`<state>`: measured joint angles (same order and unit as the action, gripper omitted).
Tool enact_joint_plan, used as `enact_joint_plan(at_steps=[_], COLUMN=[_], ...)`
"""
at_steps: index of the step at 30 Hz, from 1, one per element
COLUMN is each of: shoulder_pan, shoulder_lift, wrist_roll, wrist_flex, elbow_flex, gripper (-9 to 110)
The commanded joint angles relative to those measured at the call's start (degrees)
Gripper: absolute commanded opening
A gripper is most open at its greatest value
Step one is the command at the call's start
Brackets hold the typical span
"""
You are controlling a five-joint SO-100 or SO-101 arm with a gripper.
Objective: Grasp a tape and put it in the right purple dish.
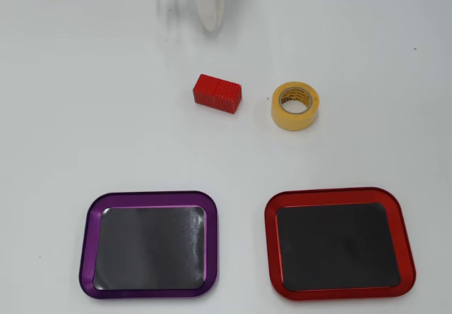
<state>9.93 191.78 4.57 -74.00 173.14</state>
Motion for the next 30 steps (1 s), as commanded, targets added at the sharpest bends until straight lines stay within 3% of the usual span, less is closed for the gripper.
enact_joint_plan(at_steps=[1,22,30], shoulder_pan=[-0.35,-0.35,-0.18], shoulder_lift=[3.96,3.96,2.90], wrist_roll=[0.44,0.18,-0.62], wrist_flex=[0.18,0.35,12.13], elbow_flex=[0.26,0.26,-8.09], gripper=[0,1,4])
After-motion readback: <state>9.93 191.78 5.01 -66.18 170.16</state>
